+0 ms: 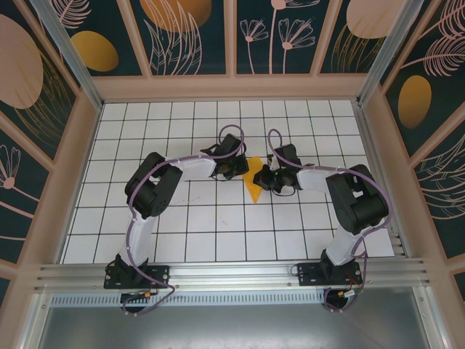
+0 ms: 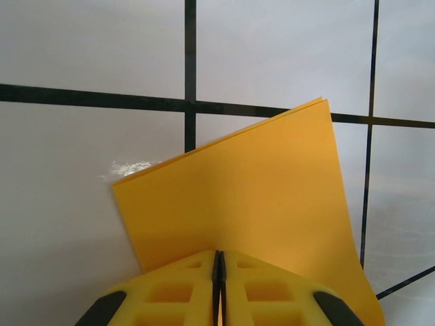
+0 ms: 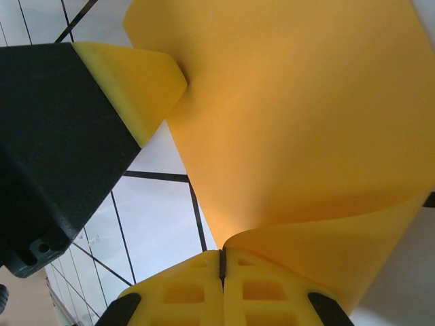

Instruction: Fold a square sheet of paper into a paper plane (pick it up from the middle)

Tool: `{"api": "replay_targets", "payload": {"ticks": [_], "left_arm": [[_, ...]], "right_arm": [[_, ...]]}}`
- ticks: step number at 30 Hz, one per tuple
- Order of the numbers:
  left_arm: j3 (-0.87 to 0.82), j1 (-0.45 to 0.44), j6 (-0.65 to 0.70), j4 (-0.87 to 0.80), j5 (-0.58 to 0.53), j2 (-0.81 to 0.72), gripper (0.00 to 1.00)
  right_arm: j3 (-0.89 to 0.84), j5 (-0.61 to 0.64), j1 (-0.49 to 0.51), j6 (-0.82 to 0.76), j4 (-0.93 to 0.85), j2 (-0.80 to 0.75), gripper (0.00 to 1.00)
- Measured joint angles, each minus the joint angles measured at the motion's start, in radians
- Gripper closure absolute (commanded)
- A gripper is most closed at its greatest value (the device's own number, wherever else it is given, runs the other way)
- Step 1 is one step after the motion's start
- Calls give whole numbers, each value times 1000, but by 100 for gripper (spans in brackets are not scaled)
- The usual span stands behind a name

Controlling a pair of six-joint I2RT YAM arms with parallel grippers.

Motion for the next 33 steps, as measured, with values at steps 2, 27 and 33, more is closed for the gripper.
{"api": "replay_targets", "payload": {"ticks": [2,27,33], "left_arm": [[3,0,4,-1,0,2,89],[14,0,11,-7,1,8,90],[14,0,11,-7,3,8,90]], "right_arm": [[2,-1,0,0,6,8,100],[11,-11,0,1,39,48,100],[11,-11,0,1,45,51,100]]}}
